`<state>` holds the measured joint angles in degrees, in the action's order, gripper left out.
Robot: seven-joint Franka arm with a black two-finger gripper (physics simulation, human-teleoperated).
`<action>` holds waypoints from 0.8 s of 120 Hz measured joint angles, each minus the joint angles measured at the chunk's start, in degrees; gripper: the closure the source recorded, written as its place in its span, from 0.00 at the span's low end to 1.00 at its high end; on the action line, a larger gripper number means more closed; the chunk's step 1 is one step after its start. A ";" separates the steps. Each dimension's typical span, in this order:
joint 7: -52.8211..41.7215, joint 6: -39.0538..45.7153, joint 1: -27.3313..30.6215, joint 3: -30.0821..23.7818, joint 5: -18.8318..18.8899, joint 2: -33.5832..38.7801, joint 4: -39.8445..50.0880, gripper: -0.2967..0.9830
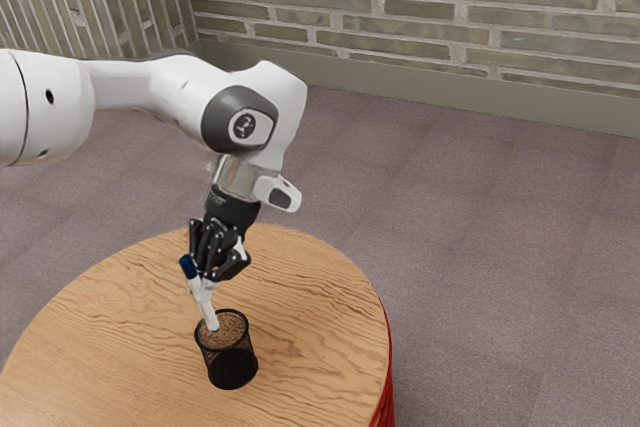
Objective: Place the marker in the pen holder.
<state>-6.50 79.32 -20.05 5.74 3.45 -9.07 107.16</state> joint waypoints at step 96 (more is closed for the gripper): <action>-4.14 18.23 10.46 1.34 -2.72 5.89 -6.38 0.30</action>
<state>-10.64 97.55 -9.58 7.08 0.74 -3.18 100.78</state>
